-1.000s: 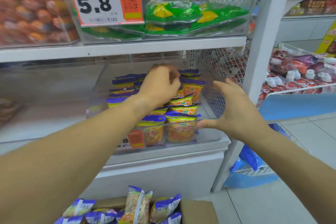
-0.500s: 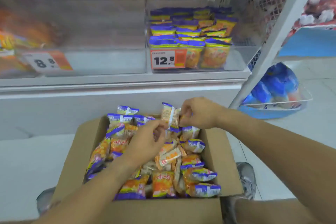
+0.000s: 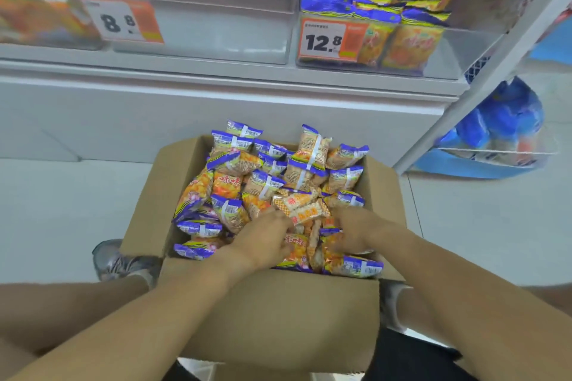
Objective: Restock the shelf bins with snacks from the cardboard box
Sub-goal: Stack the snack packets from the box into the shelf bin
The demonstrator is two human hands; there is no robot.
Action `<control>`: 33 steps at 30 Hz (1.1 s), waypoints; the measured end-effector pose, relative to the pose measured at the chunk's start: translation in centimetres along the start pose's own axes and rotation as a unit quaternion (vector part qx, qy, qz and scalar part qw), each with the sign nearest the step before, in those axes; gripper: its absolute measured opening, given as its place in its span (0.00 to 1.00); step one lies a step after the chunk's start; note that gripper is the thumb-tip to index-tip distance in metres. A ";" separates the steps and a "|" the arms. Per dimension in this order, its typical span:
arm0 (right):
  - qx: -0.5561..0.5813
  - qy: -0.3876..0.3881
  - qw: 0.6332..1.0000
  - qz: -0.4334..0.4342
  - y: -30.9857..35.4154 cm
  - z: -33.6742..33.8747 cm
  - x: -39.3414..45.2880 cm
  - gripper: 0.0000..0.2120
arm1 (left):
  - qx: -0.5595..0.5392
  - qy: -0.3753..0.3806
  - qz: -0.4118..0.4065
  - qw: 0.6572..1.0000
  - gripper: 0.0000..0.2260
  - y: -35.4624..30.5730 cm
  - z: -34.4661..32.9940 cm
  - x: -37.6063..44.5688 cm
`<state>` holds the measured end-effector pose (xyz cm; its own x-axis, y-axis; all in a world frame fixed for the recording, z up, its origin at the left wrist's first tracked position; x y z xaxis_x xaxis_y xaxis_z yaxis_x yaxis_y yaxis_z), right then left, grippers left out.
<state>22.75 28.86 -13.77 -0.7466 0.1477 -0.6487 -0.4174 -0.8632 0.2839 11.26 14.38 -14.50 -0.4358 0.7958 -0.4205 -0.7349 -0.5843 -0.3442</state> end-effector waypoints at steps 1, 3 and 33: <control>0.009 -0.006 1.000 -0.010 -0.5 0.0 -0.3 0.18 | 0.019 0.000 0.005 1.000 0.18 -0.1 -0.2 0.1; 0.029 -0.013 0.999 -0.026 -1.0 0.0 -0.8 0.18 | 0.073 0.003 0.008 0.997 0.20 -0.3 -0.5 0.2; 0.511 -0.267 0.817 0.009 0.0 12.5 -5.0 0.09 | -0.144 -0.010 0.217 0.965 0.19 0.5 13.0 -0.6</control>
<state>20.02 34.10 -1.68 -0.7627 0.5652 -0.3144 -0.4141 -0.0534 0.9086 4.43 15.69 -3.50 -0.6827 0.4666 -0.5623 -0.3060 -0.8814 -0.3599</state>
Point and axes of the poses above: each hand's wrist, its own x-axis towards the middle knuckle, its own z-axis out of the back of the hand, y = z × x, the point moved 5 cm from there along x, towards the middle knuckle, and after that the axes turned 15 degrees about z, right-handed, at the moved point
